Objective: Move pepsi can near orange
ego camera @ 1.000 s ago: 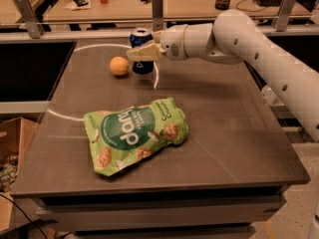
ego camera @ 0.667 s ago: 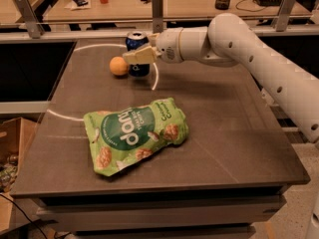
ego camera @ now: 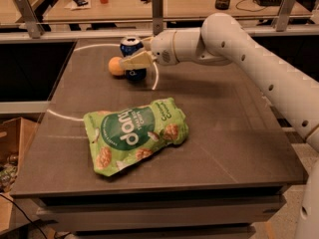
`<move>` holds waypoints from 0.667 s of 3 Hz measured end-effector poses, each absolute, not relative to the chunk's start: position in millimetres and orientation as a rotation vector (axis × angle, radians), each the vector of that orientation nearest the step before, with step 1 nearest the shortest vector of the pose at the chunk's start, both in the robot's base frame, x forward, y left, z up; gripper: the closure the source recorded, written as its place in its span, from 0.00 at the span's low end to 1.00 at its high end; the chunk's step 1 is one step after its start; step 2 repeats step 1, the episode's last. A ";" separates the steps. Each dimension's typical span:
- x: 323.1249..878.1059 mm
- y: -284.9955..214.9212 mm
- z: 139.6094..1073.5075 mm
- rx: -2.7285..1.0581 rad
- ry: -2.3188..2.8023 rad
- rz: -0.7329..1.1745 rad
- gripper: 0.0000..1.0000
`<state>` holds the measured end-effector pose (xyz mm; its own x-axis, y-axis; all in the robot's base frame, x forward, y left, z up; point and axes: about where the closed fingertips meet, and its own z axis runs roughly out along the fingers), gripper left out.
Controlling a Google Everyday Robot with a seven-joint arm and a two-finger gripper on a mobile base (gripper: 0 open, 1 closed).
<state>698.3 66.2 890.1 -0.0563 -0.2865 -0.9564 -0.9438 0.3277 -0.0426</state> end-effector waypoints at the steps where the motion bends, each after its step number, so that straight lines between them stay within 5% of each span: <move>1: 697.9 69.3 882.3 -1.177 1.619 0.817 0.82; 2: 697.9 69.3 882.3 -1.177 1.619 0.817 0.82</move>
Offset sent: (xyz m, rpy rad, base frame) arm 0.0000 0.0000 0.0000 0.0000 0.0000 0.0000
